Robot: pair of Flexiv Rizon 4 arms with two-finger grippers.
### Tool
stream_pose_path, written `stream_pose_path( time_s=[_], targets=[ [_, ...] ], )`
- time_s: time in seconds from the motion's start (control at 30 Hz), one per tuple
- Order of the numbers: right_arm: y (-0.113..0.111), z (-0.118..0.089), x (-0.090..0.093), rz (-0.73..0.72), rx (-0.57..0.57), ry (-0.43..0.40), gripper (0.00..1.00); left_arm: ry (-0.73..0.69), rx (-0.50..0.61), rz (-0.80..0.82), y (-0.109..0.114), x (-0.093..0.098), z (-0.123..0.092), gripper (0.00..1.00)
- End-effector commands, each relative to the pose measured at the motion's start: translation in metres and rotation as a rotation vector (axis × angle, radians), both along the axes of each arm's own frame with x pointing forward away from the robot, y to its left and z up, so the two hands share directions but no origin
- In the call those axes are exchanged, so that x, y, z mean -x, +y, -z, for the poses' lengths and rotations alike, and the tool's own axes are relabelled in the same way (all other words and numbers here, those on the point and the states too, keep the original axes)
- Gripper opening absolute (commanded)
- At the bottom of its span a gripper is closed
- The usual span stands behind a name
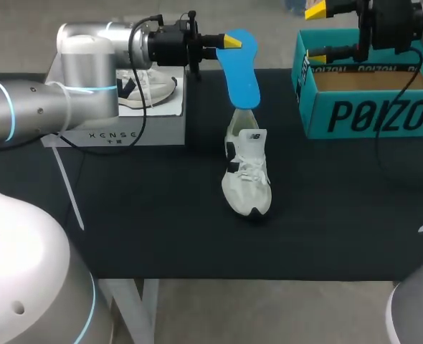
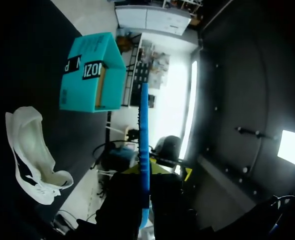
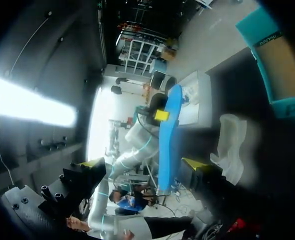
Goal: Take the shoe out of the shoebox, open the shoe tongue, remove and reinsert the insole, then place the shoe into the shoebox
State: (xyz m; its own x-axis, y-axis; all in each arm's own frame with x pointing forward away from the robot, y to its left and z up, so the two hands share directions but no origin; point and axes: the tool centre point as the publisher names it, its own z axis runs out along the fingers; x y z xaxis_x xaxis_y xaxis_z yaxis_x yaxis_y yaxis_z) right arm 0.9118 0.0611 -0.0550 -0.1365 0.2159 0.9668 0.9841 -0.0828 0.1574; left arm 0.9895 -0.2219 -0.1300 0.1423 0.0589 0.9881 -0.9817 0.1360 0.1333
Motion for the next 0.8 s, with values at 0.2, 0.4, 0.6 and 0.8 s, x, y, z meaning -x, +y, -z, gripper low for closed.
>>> stream_pose_path(
  time_s=[0.2,0.4,0.6,0.8],
  targets=[
    [0.0009,0.0004,-0.0009,0.001,0.001,0.0,1.0,0.0,0.0,0.002,-0.0002,-0.0008,0.0007,0.0],
    [0.0009,0.0004,-0.0009,0.001,0.001,0.0,1.0,0.0,0.0,0.002,-0.0002,-0.0008,0.0007,0.0],
    [0.0009,0.0004,-0.0009,0.001,0.001,0.0,1.0,-0.064,-0.046,0.012,-0.0002,-0.0028,0.0001,0.0],
    [0.0009,0.0004,-0.0009,0.001,0.001,0.0,1.0,-0.391,-0.113,0.001,-0.0001,-0.008,-0.0058,0.0]
  ],
)
